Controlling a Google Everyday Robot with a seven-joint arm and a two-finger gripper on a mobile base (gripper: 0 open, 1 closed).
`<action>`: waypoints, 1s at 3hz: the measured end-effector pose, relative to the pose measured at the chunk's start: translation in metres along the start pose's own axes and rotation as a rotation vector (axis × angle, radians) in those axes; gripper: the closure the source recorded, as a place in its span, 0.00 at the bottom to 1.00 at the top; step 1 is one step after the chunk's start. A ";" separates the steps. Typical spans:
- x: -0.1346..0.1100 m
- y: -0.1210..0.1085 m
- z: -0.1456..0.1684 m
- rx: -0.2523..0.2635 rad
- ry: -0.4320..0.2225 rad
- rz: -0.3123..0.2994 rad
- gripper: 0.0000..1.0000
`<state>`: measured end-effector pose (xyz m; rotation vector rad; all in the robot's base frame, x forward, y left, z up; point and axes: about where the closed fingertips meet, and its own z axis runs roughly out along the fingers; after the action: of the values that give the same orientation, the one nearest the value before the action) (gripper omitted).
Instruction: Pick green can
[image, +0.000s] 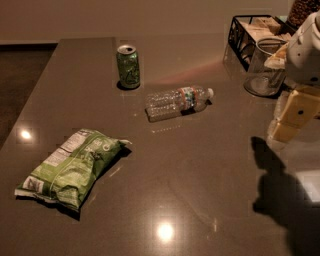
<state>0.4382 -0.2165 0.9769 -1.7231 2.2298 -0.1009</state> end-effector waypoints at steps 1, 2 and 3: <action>0.000 0.000 0.000 0.000 0.000 0.000 0.00; -0.017 -0.011 0.009 -0.003 -0.002 0.009 0.00; -0.042 -0.031 0.026 -0.013 -0.033 0.039 0.00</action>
Offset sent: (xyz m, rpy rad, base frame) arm 0.0388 0.0328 -0.0097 0.0106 0.0303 -0.0179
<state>0.4841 -0.1809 0.9693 -1.6746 2.2433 -0.0488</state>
